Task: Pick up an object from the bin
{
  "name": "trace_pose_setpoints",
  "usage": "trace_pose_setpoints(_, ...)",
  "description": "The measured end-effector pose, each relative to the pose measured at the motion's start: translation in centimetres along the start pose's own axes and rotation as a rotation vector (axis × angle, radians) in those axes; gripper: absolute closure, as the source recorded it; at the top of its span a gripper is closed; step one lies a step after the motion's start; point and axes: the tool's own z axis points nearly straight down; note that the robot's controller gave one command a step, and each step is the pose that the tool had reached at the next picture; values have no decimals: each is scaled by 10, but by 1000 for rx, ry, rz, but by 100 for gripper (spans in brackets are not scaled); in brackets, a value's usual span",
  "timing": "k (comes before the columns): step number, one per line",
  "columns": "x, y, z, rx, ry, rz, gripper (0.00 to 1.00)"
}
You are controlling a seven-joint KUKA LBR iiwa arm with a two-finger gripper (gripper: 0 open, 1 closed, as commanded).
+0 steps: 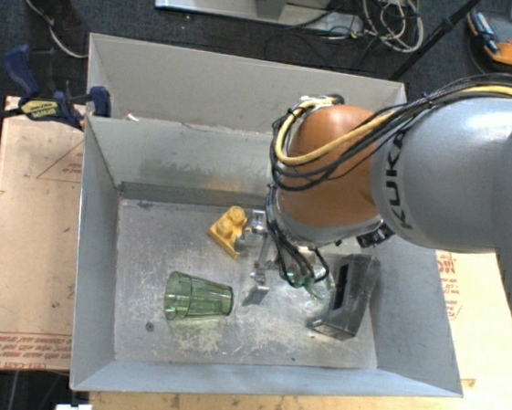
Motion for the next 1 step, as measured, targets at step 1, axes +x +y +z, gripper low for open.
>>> trace_pose_setpoints(1,-2,0,-4,-1,-8,2,0)
